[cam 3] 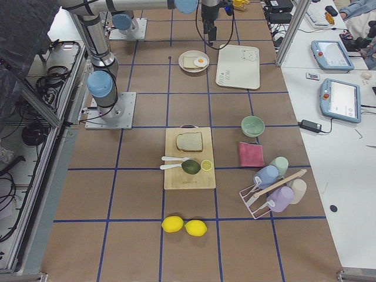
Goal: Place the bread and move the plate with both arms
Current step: 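Move the right gripper toward the wooden cutting board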
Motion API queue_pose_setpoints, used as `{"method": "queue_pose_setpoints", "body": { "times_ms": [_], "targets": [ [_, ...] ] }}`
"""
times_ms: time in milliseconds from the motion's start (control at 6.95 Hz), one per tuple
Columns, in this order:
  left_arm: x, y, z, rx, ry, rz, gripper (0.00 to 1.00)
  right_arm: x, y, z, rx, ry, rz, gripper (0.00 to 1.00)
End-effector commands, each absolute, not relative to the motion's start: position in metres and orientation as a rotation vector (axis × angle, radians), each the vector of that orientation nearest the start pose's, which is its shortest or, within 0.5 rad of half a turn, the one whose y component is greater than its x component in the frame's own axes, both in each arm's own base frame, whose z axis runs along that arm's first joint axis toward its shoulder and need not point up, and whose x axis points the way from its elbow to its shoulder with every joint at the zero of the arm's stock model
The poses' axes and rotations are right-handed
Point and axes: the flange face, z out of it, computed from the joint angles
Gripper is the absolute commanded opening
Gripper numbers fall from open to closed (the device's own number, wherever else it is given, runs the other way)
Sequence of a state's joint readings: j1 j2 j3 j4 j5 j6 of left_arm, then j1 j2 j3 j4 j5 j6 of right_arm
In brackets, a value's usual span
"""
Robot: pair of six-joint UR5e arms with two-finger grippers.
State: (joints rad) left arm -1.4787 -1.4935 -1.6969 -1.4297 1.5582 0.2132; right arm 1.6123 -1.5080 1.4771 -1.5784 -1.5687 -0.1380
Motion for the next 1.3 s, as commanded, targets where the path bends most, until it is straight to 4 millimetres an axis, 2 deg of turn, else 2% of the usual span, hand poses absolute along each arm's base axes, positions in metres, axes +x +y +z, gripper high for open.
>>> {"method": "queue_pose_setpoints", "body": {
  "times_ms": [0,1152],
  "targets": [
    [-0.0911,-0.4778,0.4762,0.191,3.132,-0.144,1.00,0.1548,-0.5157,0.5038,-0.272,3.131,-0.063,1.00],
    [-0.0908,-0.4783,0.4755,0.191,3.130,-0.141,1.00,0.1511,-0.5173,0.5004,-0.232,3.140,-0.041,1.00]
  ]
}}
